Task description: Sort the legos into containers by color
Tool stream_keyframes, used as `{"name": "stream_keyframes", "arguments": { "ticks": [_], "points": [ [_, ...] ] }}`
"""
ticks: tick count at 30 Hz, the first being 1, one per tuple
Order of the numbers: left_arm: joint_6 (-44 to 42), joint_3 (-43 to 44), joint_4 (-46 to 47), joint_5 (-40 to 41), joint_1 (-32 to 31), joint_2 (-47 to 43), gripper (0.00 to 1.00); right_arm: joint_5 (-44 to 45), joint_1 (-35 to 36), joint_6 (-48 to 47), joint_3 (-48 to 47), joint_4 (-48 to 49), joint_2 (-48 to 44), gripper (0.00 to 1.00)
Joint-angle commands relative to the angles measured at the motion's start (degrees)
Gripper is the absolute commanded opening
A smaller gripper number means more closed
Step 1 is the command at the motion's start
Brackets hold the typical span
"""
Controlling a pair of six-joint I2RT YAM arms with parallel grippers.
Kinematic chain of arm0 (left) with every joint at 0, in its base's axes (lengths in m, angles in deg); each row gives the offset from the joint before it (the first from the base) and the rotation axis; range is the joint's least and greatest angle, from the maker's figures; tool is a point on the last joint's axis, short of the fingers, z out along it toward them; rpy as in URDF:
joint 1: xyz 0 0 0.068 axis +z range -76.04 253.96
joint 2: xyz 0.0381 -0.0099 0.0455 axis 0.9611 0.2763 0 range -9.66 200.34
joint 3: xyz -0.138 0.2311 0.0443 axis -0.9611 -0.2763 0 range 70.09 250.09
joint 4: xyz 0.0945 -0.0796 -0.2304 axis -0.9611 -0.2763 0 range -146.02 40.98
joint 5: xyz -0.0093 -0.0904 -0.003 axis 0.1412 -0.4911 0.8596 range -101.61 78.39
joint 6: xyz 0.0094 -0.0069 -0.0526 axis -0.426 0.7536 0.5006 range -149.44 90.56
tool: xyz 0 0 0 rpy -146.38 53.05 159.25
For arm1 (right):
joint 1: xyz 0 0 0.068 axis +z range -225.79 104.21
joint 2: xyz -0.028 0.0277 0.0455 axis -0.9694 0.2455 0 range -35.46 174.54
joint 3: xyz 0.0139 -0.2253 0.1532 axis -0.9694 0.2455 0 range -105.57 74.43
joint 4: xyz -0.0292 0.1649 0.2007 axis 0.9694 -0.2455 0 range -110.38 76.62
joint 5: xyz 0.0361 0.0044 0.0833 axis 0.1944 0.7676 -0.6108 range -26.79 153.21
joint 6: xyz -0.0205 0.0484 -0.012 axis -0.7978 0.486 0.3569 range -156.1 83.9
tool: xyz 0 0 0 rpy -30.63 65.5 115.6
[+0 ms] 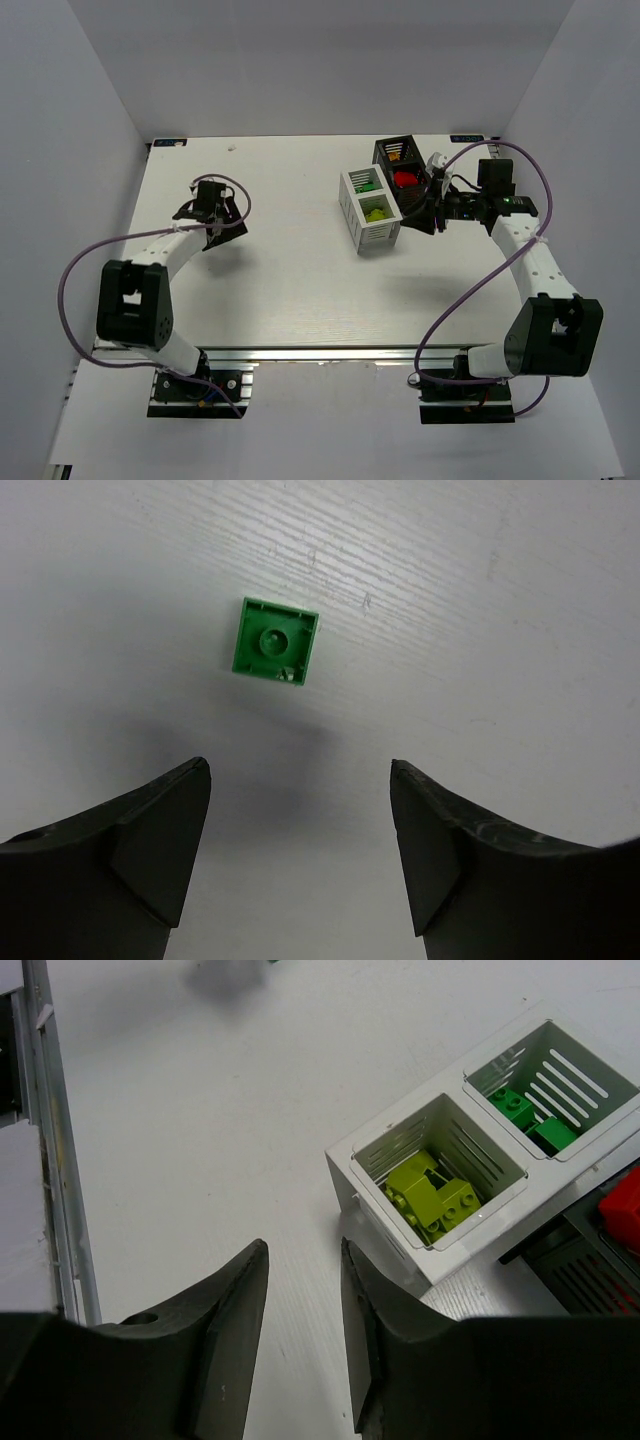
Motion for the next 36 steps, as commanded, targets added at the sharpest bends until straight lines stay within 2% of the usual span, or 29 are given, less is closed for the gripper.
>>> {"name": "stream_keyframes", "arguments": {
  "ticks": [1, 12, 16, 28, 31, 35, 36],
  "points": [
    [-2.9, 5.3, -0.1, 1.2, 0.7, 2.8, 0.81, -1.8, -0.2, -0.7, -2.1, -0.5, 0.1, 0.41],
    [-8.2, 14.3, -1.3, 5.3, 1.7, 14.3, 0.75, -1.0, -0.2, -0.6, -2.3, -0.4, 0.8, 0.43],
    [-9.5, 15.5, -1.4, 5.6, 2.3, 16.6, 0.74, -0.7, -0.2, -0.5, -2.3, -0.3, 1.0, 0.43],
    [-9.3, 15.5, 0.3, 2.3, 2.7, 20.1, 0.62, -0.6, -0.2, 0.5, -4.0, -0.1, 2.3, 0.43],
    [-9.2, 15.5, 0.5, 1.7, 2.8, 20.5, 0.55, -0.5, -0.2, 0.6, -4.2, -0.1, 2.4, 0.43],
    [-8.7, 15.2, 1.1, 0.2, 2.8, 19.1, 0.3, -0.4, -0.1, 0.6, -4.3, -0.2, 2.3, 0.43],
    [-8.3, 15.3, 1.6, -0.8, 2.8, 18.5, 0.27, -0.4, -0.1, 0.6, -4.3, -0.1, 2.3, 0.43]
  ]
}}
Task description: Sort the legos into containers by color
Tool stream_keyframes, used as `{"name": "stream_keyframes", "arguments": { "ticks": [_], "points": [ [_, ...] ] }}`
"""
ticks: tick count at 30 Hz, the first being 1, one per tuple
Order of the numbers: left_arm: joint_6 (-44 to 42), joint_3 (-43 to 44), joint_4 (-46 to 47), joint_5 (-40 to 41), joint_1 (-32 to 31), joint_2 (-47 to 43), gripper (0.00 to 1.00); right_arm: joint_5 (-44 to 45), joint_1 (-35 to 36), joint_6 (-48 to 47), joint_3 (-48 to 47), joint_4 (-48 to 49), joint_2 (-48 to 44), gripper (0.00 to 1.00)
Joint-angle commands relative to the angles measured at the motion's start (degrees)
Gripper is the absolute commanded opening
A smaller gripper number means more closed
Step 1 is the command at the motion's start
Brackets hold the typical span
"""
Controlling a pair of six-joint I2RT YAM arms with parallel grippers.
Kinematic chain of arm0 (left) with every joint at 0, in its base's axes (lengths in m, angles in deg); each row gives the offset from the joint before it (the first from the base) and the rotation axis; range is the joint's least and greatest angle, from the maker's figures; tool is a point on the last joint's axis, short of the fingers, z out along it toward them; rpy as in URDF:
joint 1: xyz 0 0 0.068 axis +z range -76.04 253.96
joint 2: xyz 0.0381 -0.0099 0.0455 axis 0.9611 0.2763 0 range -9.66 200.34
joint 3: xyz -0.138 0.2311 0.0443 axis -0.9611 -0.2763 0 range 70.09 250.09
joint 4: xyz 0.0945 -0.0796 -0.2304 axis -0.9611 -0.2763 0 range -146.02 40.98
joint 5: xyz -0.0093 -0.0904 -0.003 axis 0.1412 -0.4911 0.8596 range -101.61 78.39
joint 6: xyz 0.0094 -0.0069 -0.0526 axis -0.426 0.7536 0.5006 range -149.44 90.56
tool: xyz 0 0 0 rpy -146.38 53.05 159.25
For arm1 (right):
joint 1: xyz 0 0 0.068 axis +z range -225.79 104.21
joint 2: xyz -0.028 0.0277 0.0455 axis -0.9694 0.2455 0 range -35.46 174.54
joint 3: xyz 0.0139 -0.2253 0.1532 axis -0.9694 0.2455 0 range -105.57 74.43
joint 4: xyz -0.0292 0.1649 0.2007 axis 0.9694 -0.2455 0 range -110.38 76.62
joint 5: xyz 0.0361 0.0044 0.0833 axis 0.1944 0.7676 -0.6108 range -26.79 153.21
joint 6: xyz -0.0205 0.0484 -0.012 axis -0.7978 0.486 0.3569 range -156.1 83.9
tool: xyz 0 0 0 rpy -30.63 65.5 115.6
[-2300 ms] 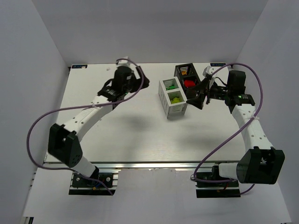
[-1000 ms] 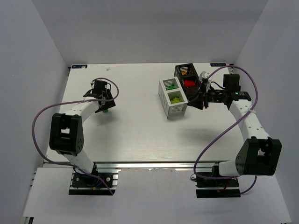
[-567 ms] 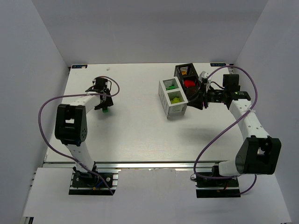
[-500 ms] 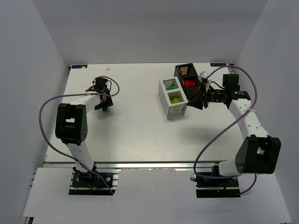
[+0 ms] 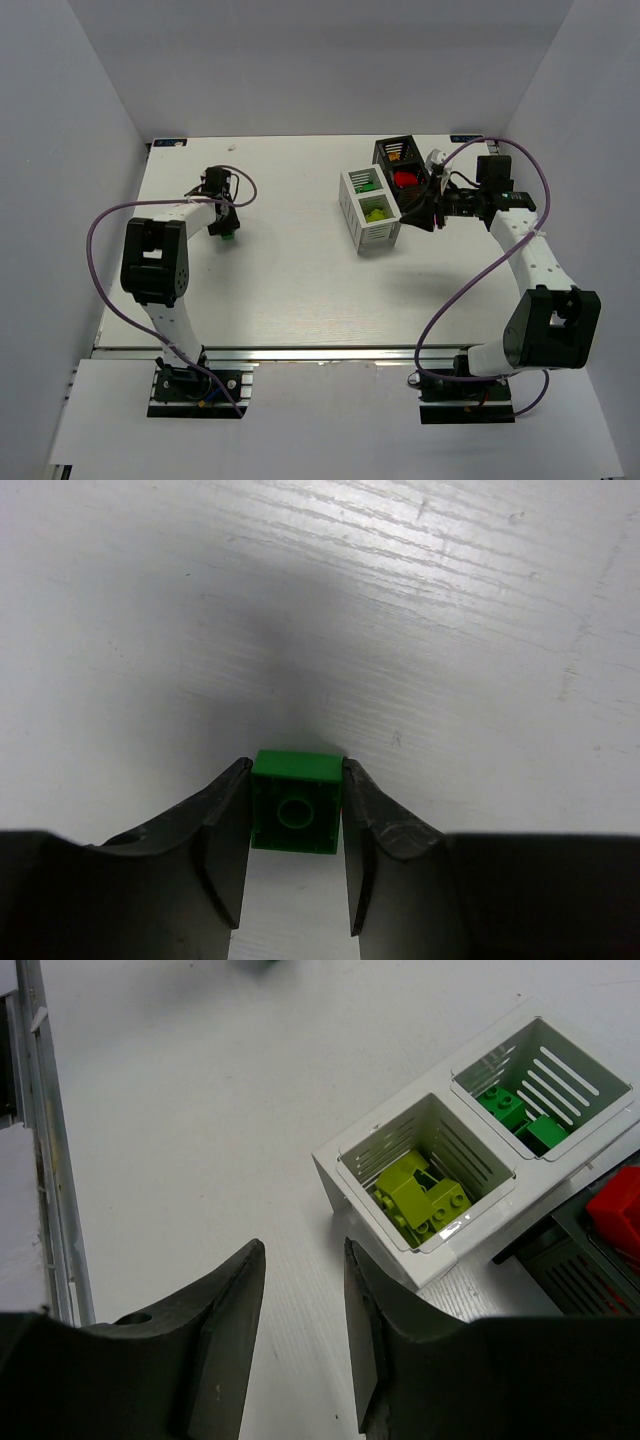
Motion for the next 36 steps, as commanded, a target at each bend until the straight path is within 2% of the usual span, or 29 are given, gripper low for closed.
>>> {"name": "stream_keyframes", "arguments": {
  "ticks": [1, 6, 7, 9, 11, 12, 13, 15, 19, 28, 31, 36],
  "points": [
    [1.0, 0.6, 1.9, -3.5, 0.3, -3.8, 0.24, -0.6, -0.2, 0.3, -2.4, 0.0, -0.1, 0.43],
    [5.8, -1.9, 6.1, -13.8, -0.9, -9.9, 0.16, -0.1, -0.2, 0.8, -2.3, 0.4, -0.2, 0.42],
    [6.7, -2.3, 8.6, -19.4, -1.5, -10.9, 0.16, 0.1, -0.2, 0.9, -2.2, 0.7, -0.3, 0.4],
    [10.3, -3.5, 11.5, -23.6, -4.5, -13.1, 0.15, 0.4, -0.2, 1.9, -2.2, 1.5, -0.5, 0.35],
    [12.8, -4.2, 17.5, -28.7, -8.5, -14.2, 0.15, 0.6, -0.2, 2.8, -2.2, 2.4, -0.5, 0.26],
    [14.8, -3.9, 19.3, -28.9, -9.9, -14.3, 0.15, 0.8, -0.2, 3.2, -2.2, 2.7, -0.5, 0.21],
    [15.4, -3.3, 21.8, -29.2, -11.4, -14.0, 0.15, 0.8, -0.1, 3.6, -2.3, 2.9, -0.4, 0.09],
    [17.2, -0.5, 23.8, -28.9, -15.0, -12.5, 0.15, 1.1, -0.2, 4.0, -2.2, 3.0, -0.5, 0.0],
    [19.7, 6.2, 28.2, -28.6, -19.6, -7.4, 0.15, 2.1, -0.2, 4.1, -0.9, 3.1, -1.6, 0.0],
    [20.7, 24.1, 26.6, -25.4, -25.5, 6.3, 0.17, 2.9, -0.2, 4.8, 1.4, 4.6, -4.1, 0.0],
    [20.7, 27.9, 25.4, -24.3, -26.4, 9.6, 0.2, 3.0, -0.1, 4.8, 1.7, 4.7, -4.4, 0.0],
    [19.6, 33.7, 21.4, -21.0, -27.7, 13.1, 0.31, 2.9, -0.2, 4.7, 2.1, 4.8, -4.8, 0.0]
  ]
}}
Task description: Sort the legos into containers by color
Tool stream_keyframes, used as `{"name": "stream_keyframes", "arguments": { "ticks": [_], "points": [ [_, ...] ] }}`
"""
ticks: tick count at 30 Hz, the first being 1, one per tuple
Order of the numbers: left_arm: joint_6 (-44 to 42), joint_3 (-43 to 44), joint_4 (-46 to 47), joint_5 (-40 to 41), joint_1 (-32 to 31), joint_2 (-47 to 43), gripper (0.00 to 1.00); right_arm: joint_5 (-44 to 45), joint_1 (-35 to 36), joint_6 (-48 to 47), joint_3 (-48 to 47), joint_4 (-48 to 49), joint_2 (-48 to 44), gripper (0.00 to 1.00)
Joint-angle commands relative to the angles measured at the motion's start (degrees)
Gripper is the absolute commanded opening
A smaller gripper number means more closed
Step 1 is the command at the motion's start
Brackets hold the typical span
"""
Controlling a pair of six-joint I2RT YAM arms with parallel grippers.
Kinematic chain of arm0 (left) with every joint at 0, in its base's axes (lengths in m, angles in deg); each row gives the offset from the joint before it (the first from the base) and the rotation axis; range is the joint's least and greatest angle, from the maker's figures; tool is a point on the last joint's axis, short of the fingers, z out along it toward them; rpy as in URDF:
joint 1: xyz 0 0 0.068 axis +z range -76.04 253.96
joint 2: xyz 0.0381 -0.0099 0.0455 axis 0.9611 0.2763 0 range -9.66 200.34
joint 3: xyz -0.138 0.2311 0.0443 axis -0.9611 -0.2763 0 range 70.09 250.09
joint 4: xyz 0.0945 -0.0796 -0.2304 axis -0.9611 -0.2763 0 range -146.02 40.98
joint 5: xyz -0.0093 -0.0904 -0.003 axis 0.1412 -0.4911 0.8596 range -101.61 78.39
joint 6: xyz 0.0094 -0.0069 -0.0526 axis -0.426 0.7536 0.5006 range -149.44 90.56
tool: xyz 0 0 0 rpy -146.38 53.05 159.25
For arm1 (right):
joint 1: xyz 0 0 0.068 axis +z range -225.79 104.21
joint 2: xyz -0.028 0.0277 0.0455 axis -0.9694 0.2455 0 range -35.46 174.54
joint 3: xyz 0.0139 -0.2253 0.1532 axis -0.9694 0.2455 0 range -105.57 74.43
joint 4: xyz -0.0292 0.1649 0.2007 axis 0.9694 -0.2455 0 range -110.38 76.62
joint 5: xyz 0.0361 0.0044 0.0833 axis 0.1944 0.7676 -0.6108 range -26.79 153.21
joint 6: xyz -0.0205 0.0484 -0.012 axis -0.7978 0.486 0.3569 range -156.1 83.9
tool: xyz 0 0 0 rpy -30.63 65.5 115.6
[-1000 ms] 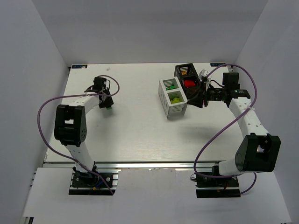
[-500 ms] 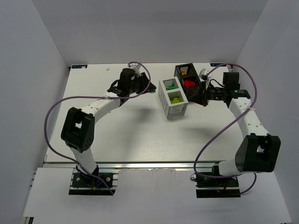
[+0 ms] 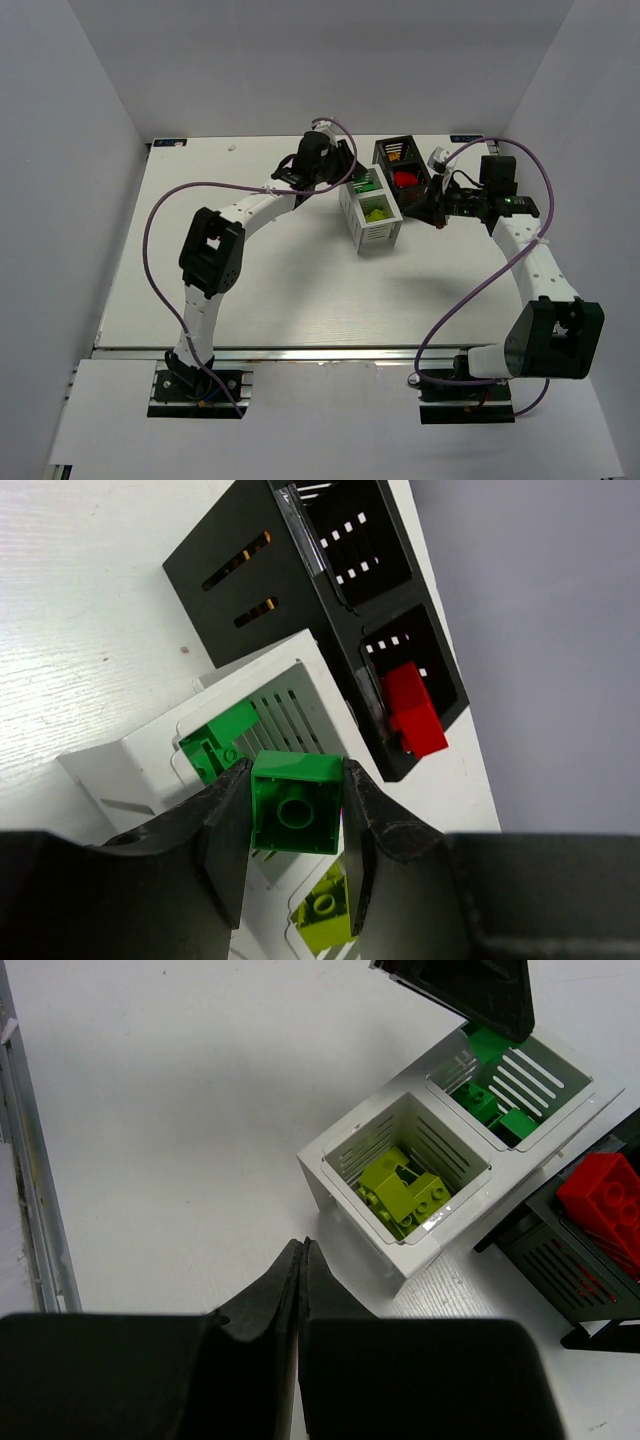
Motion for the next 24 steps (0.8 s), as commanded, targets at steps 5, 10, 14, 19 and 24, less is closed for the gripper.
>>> {"name": "stream_keyframes", "arguments": {
  "ticks": [5, 10, 14, 19, 24],
  "points": [
    [-1.8, 9.6, -6.0, 5.1, -1.6, 2.3, 0.44, -0.4, -0.1, 0.2, 1.1, 1.3, -2.2, 0.0],
    [-1.9, 11.5, -7.1, 5.5, -2.0, 3.2, 0.57, -0.1, -0.2, 0.1, 1.5, 1.2, -2.6, 0.0],
    [-1.8, 12.4, -7.7, 5.2, -2.2, 3.5, 0.61, 0.1, -0.2, 0.1, 1.4, 1.1, -2.7, 0.03],
    [-2.6, 12.4, -8.4, 5.9, -2.2, 1.9, 0.64, 0.7, -0.2, 0.1, 1.2, 1.0, -2.9, 0.19],
    [-5.7, 8.9, -9.7, 8.6, -2.2, -4.1, 0.64, 5.7, -0.2, 2.9, 0.9, 3.2, -4.1, 0.89]
  ]
}}
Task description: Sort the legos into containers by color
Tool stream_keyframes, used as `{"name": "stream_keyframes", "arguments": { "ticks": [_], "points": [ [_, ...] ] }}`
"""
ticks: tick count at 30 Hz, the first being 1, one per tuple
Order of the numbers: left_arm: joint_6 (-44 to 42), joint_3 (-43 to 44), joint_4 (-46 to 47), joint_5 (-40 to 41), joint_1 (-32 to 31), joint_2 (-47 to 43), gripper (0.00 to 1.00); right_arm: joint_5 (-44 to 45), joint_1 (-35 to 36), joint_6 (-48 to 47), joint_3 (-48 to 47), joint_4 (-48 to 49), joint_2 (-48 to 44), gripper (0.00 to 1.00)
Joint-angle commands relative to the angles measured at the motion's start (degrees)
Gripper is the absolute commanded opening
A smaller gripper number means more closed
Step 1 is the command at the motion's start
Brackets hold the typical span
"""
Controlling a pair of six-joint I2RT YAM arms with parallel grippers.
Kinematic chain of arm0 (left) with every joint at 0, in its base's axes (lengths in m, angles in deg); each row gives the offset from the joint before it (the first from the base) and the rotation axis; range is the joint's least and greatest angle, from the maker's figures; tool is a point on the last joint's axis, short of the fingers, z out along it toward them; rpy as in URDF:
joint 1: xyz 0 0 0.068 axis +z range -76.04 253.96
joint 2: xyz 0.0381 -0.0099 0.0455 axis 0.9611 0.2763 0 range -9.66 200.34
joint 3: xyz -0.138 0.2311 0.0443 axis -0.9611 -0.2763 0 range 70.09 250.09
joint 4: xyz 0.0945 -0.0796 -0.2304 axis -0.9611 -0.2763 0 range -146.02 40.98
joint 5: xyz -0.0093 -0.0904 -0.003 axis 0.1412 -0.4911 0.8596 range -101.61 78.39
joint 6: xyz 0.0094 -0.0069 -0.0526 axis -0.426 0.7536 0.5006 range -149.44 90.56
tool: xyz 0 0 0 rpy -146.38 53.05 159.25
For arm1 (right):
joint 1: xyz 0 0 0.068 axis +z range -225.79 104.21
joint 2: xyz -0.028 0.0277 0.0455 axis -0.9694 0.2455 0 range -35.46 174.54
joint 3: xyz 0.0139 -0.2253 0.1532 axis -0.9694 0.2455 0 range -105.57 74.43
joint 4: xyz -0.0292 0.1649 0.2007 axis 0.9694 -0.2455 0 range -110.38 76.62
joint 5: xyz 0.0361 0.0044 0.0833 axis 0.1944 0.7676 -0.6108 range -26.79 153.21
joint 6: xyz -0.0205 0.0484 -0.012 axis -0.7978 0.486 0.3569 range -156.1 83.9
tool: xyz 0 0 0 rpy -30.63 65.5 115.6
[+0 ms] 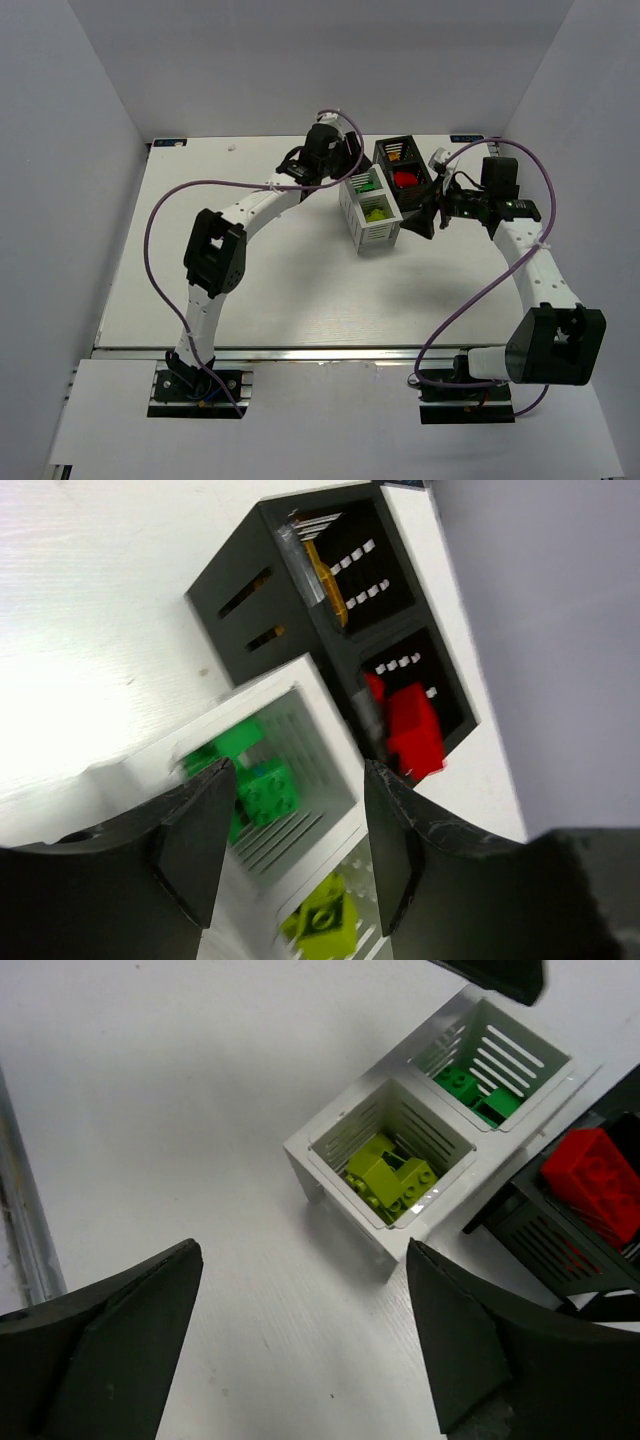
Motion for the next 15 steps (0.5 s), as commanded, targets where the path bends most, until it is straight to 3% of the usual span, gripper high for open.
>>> {"name": "stream_keyframes", "arguments": {
  "ticks": [1, 2, 4, 5, 6, 15],
  "points": [
    [-3.9, -4.8, -1.2, 3.3, -0.4, -10.9, 0.64, 4.4, -0.2, 3.5, -0.2, 3.6, -2.6, 0.89],
    [-4.3, -7.5, -0.7, 4.0, -0.3, -13.3, 0.64, 5.8, -0.2, 5.0, -0.2, 4.4, -3.0, 0.9],
    [-5.3, -16.7, 1.9, 6.5, -0.1, -18.3, 0.76, 11.6, -0.1, 11.5, 0.0, 8.2, -4.1, 0.89],
    [-5.4, -19.7, 2.4, 7.3, 0.0, -23.3, 0.84, 14.0, -0.1, 13.8, 0.2, 9.8, -4.5, 0.89],
    [-5.7, -25.1, 3.1, 8.3, 0.1, -28.2, 0.98, 17.6, -1.8, 16.4, -0.5, 11.2, -4.6, 0.89],
    [-6.4, -44.9, 0.1, 13.6, 1.1, -49.8, 0.98, 20.2, -3.7, 28.2, -3.2, 12.3, -5.6, 0.89]
  ]
}}
